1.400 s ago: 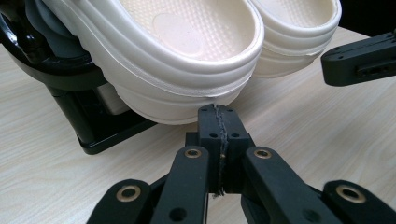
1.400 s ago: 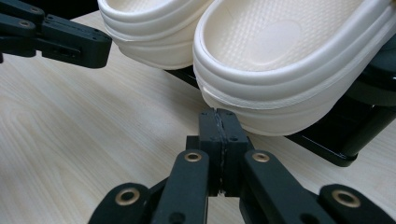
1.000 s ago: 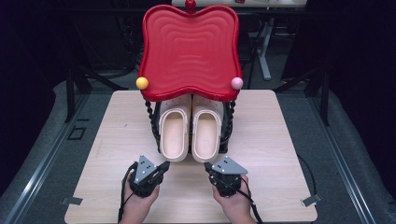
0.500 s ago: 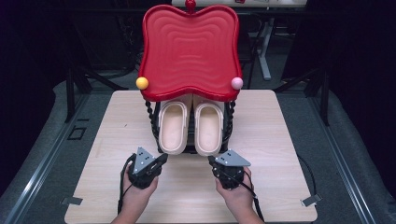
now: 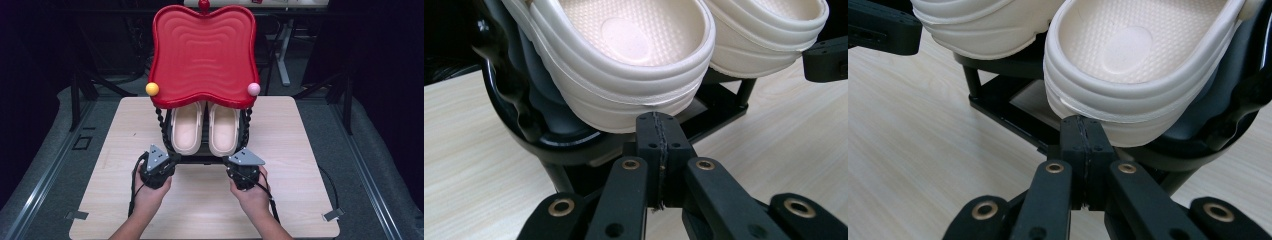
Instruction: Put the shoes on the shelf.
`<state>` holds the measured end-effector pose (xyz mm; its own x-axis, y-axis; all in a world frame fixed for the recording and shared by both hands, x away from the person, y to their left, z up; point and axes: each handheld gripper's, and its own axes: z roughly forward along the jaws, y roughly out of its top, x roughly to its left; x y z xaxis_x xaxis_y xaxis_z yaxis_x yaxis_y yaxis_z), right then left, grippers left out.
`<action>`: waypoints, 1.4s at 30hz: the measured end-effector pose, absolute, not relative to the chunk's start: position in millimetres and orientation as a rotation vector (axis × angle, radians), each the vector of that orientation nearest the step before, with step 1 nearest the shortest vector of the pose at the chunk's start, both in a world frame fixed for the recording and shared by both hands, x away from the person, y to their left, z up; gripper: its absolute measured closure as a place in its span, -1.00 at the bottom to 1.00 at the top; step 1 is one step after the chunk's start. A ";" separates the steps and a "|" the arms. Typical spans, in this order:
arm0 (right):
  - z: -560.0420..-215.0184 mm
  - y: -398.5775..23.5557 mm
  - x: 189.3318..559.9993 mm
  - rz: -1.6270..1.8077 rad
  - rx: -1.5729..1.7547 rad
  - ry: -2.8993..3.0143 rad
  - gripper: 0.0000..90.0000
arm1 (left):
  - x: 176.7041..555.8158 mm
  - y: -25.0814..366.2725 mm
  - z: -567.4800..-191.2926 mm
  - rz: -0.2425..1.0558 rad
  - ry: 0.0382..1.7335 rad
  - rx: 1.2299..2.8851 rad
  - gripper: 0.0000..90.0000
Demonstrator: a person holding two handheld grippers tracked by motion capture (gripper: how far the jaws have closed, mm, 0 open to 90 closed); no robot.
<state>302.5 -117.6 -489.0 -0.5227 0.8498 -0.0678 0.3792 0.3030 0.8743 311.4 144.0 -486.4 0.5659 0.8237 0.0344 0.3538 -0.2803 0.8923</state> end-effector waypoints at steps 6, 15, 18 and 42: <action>-484.5 -117.2 315.8 1.152 1.103 2.044 1.00 | 323.9 136.0 -483.9 0.636 0.960 1.870 1.00; -479.6 -105.4 331.5 1.132 1.082 2.054 1.00 | 339.9 122.2 -488.2 0.644 0.982 1.898 1.00; -481.1 -104.1 337.4 1.135 1.098 2.056 1.00 | 344.3 122.6 -489.3 0.632 0.998 1.890 1.00; -463.0 -125.4 334.5 1.281 1.225 1.891 0.33 | 339.4 133.7 -466.7 0.669 1.015 1.763 0.24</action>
